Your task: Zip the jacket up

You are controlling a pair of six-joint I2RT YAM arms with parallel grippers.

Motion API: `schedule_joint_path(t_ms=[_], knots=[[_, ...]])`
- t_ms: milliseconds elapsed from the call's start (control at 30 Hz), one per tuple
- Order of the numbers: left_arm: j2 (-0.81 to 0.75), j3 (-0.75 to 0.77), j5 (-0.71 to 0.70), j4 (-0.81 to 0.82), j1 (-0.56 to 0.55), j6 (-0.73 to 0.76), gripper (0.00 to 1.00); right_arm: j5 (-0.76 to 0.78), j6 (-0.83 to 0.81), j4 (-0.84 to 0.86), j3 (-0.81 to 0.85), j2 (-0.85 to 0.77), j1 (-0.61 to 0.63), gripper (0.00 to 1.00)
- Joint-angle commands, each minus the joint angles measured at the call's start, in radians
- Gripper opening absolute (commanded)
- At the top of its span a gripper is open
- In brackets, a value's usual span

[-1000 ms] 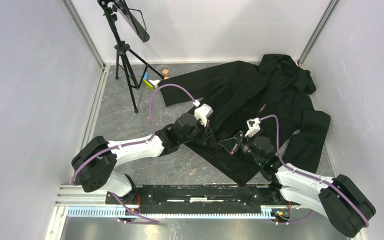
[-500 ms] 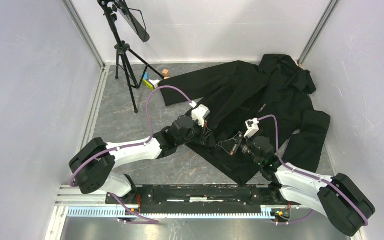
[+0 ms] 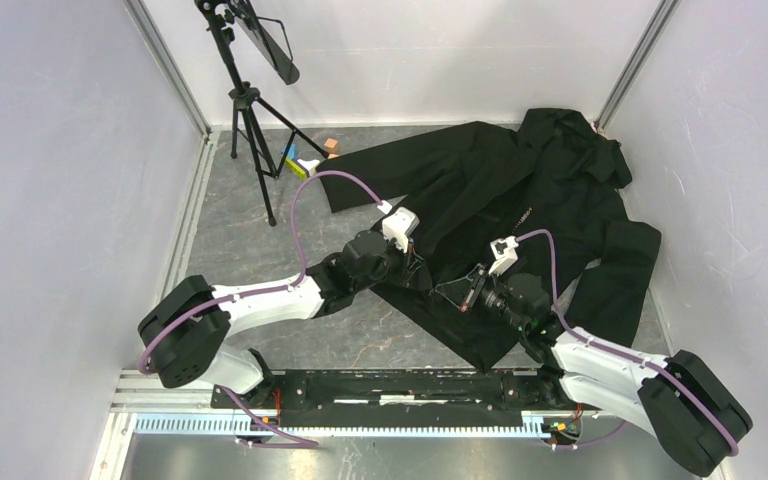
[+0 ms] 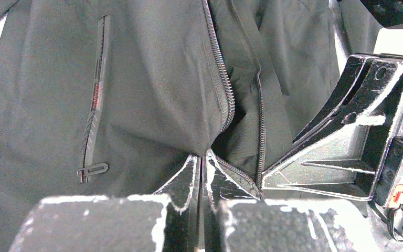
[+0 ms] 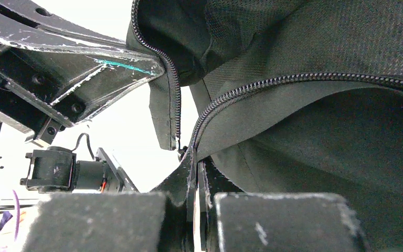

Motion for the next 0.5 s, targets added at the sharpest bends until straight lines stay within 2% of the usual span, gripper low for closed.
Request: schedule_joint_path(t_ms=[0, 467], knots=[[-0.029, 0.001, -0.025, 0.061, -0.002, 0.039, 0.02, -0.004, -0.024, 0.031, -0.007, -0.022, 0.002, 0.0], [-0.02, 0.007, -0.015, 0.059, -0.002, 0.043, 0.02, 0.002, -0.05, -0.007, 0.017, -0.021, 0.001, 0.0]])
